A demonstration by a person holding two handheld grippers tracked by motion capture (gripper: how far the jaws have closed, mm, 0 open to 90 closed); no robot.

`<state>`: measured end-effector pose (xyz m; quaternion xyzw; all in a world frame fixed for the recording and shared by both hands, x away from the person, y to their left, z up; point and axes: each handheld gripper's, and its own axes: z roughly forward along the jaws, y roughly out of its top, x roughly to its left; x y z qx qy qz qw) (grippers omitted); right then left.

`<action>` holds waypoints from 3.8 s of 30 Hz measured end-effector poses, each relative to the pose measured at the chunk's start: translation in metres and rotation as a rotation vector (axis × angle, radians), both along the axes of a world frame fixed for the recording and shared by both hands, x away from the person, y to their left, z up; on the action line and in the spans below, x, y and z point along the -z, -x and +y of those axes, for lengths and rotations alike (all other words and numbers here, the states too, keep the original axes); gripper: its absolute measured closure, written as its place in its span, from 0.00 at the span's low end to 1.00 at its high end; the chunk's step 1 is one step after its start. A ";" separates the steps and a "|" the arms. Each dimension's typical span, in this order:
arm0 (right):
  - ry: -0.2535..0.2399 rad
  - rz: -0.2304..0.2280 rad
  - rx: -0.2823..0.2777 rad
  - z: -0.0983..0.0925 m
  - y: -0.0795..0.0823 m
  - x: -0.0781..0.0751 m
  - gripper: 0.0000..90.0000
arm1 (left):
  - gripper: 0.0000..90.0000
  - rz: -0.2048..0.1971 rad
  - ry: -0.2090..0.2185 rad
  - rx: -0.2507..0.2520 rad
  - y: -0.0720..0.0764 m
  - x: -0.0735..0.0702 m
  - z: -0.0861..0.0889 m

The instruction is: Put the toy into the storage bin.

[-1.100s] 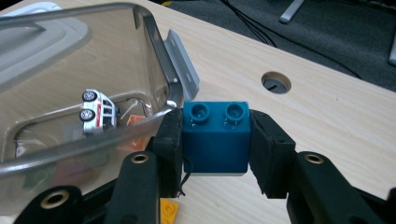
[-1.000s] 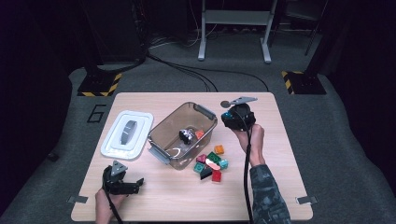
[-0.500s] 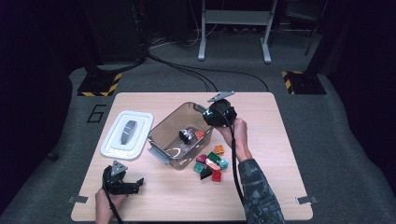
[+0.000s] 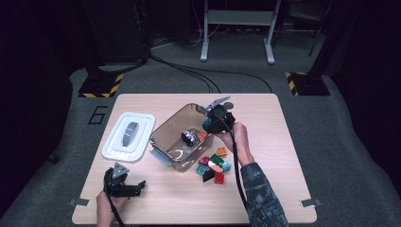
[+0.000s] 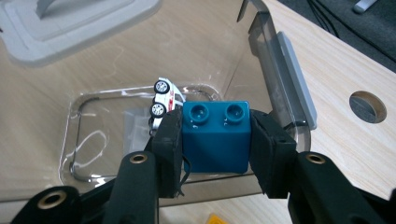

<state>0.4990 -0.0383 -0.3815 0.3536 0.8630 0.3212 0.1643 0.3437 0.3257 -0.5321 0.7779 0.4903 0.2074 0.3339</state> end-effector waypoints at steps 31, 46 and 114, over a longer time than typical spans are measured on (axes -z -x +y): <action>-0.115 0.014 0.157 -0.055 0.064 0.038 0.09 | 0.01 0.001 0.000 0.000 0.000 0.000 0.000; -0.120 0.085 0.233 -0.065 0.091 0.110 0.45 | 0.01 0.000 -0.003 -0.002 -0.001 0.000 0.000; -0.125 -0.065 0.267 -0.076 0.023 0.005 0.65 | 0.01 -0.001 -0.010 0.004 -0.001 0.000 0.000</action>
